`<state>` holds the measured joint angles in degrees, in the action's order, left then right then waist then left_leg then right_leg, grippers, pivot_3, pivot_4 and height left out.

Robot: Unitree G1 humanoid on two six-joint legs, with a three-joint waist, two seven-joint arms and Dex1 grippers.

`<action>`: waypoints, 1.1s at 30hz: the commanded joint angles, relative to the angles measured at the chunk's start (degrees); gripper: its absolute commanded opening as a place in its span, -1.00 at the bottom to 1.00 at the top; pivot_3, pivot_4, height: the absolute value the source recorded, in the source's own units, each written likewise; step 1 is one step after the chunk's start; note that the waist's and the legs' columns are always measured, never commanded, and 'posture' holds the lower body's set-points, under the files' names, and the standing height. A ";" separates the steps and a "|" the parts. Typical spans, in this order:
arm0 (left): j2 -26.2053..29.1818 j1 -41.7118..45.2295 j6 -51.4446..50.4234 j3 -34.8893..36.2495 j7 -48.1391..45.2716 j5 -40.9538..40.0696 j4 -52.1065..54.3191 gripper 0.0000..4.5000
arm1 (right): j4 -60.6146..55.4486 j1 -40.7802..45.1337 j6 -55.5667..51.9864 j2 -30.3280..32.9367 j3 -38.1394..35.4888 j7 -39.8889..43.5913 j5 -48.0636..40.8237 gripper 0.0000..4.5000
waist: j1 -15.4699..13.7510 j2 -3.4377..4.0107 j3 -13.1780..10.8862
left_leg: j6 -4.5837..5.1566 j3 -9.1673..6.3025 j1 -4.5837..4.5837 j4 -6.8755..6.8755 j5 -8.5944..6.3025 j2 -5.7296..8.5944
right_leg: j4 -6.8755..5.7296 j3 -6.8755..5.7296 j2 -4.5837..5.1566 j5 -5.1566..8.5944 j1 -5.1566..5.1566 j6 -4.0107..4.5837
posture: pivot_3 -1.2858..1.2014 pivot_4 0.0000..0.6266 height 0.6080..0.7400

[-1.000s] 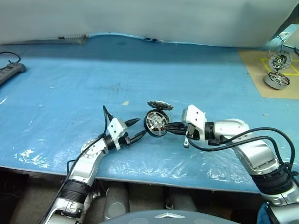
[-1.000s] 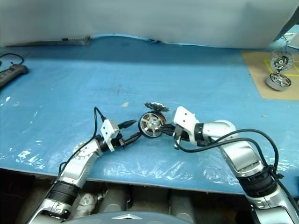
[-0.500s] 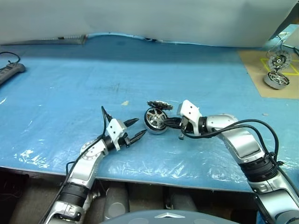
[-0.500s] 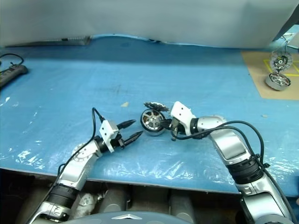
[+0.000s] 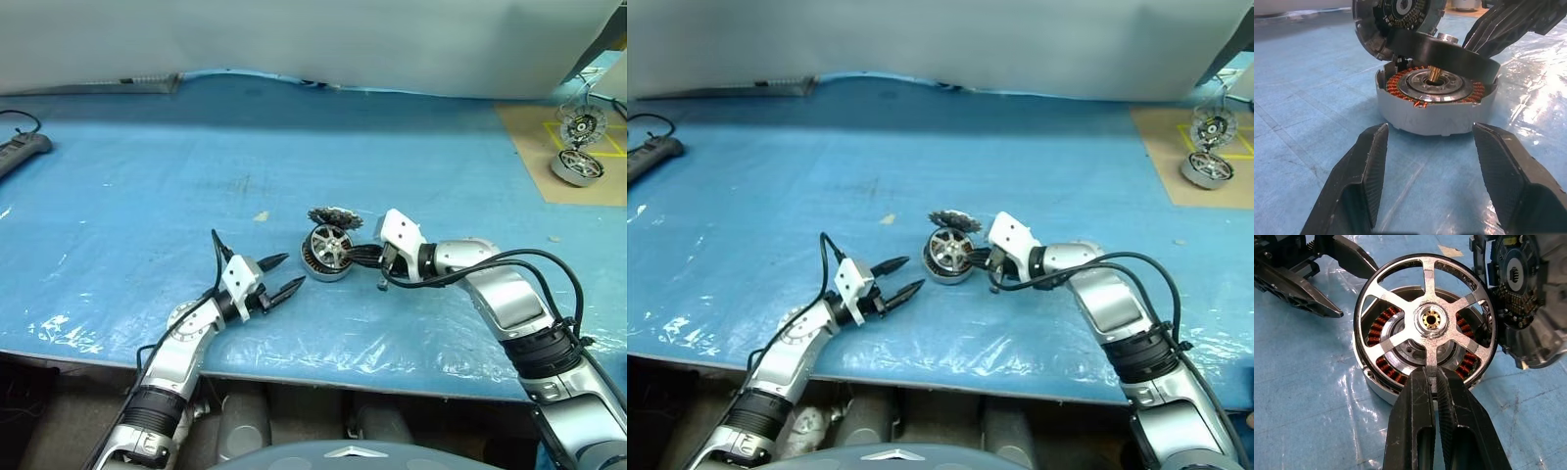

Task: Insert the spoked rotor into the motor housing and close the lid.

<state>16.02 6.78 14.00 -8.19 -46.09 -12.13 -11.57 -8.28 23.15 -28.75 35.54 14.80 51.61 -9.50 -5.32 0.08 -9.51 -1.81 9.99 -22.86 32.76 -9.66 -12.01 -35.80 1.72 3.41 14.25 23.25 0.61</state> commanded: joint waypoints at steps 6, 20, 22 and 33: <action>0.13 0.67 4.30 0.73 -1.17 0.04 -3.26 0.31 | -1.27 0.06 -0.07 0.80 -0.69 1.58 -0.14 -0.99 | -0.04 0.00 0.00 | 0.00 0.00 0.00 0.02 0.00 0.00 | 0.00 0.00 0.00 0.00 -0.01 0.01 | 0.03 -0.52 1.00; -0.13 1.30 6.98 0.77 -1.72 0.14 -6.17 0.31 | -6.50 -2.83 -5.57 -0.11 -7.11 0.69 -6.77 -0.17 | -0.12 0.00 0.00 | 0.01 0.00 0.01 0.02 0.00 0.00 | 0.00 0.00 0.01 -0.01 -0.03 0.00 | 0.03 -0.52 1.00; 0.02 1.33 6.99 0.96 -1.69 0.08 -6.02 0.31 | -8.24 -4.70 -7.50 -0.34 -9.69 0.23 -9.53 -0.36 | -0.16 0.00 0.00 | 0.01 0.00 0.01 0.02 0.00 -0.01 | 0.00 0.00 0.00 0.00 -0.03 0.00 | 0.03 -0.52 1.00; 0.57 1.53 2.82 0.23 -1.32 -0.08 -0.22 0.31 | 4.05 -3.51 -0.46 2.48 -14.17 -7.38 -2.85 -0.98 | 0.09 0.00 0.01 | 0.01 0.00 0.08 0.05 0.00 0.02 | -0.01 0.01 0.03 0.08 -0.09 0.15 | 0.03 -0.52 1.00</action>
<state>16.32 8.19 17.32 -7.96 -47.36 -11.94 -14.63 -6.64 17.30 -32.20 37.44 1.31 46.21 -14.77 -5.23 0.08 -9.50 -1.81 9.99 -22.74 32.83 -9.66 -11.99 -35.83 1.74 3.43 14.32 23.14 0.77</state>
